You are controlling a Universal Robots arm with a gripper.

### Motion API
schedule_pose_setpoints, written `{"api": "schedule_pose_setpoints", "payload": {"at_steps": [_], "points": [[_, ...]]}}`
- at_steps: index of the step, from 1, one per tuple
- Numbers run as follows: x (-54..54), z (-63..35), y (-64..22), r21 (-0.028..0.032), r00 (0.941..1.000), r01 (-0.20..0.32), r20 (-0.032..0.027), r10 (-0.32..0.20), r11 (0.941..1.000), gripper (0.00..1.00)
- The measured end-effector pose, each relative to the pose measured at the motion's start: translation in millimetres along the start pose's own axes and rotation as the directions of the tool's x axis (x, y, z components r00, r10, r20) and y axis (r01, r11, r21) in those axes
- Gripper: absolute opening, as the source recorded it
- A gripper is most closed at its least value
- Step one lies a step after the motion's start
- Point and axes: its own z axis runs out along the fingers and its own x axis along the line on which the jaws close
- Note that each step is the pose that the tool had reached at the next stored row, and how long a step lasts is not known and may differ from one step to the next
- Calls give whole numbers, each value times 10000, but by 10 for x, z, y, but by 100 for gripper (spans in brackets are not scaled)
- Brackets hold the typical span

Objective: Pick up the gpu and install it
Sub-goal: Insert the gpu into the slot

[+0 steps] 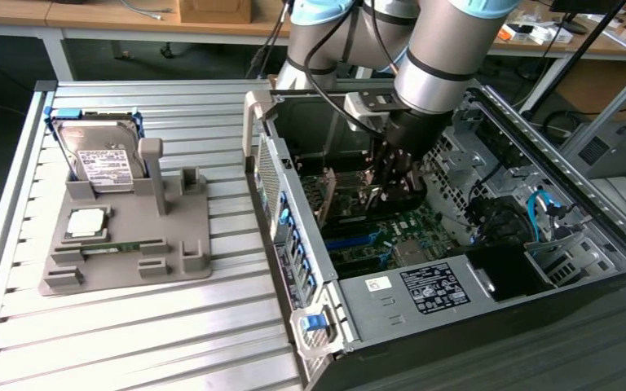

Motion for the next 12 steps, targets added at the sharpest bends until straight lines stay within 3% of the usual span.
{"api": "schedule_pose_setpoints", "payload": {"at_steps": [12], "points": [[19, 27, 62, 1, 10000, 0, -16, 0, 10000, 30]]}}
